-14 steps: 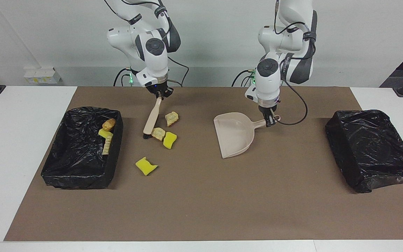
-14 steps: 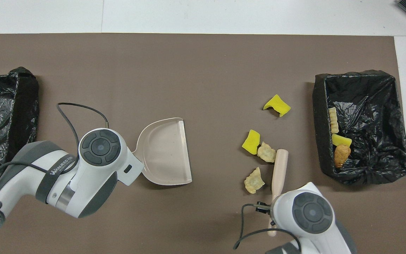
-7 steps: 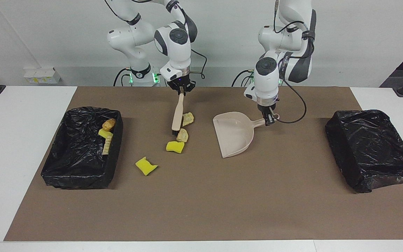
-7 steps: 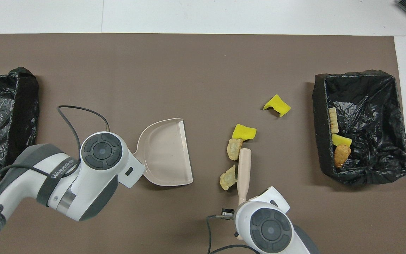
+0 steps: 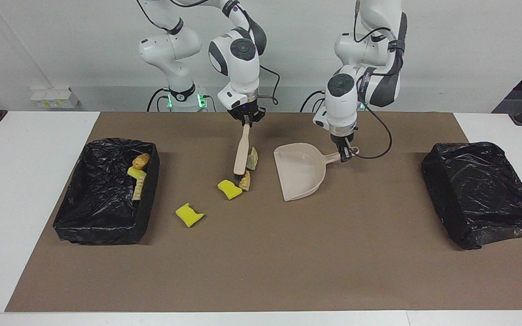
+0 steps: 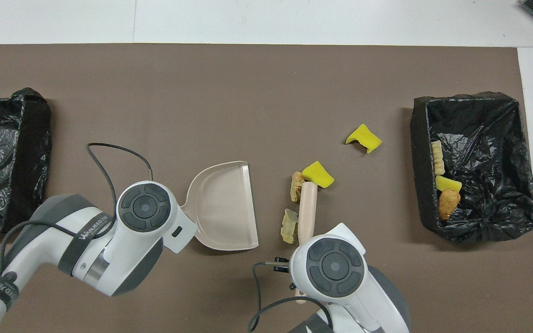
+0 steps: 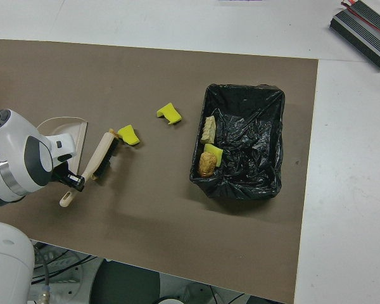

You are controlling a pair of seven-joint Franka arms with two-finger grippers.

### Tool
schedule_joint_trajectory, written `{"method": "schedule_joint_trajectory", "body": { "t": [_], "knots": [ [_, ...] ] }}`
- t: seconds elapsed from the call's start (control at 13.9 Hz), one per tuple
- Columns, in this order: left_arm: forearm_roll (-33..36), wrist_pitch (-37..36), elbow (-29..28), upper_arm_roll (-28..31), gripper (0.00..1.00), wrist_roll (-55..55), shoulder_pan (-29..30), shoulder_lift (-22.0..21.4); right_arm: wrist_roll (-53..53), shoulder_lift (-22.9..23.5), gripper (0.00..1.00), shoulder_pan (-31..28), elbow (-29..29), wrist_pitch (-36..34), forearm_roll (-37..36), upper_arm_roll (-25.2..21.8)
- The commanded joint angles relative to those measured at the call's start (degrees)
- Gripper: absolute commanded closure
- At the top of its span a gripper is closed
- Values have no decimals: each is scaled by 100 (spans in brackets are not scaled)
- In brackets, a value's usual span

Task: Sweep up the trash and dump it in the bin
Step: 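Sweep the cork pieces into the dustpan with the right gripper's brush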

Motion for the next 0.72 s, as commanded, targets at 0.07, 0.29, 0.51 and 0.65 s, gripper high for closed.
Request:
{"method": "schedule_joint_trajectory", "body": {
  "t": [0.07,0.29,0.51,0.65],
  "knots": [
    [139,294,-340,63,100,-356,-321,-197,33,43,100,-81,263,-303,-43,50],
    [112,303,-322,63,100,-542,-410,-197,112,44,100,-116,246,-450,-34,33],
    [103,241,-322,63,100,-559,-480,-206,51,-253,100,-125,-148,-600,-340,32],
    [103,224,-331,63,100,-568,-489,-215,-273,-561,100,-230,-666,-409,-456,32]
  ]
}}
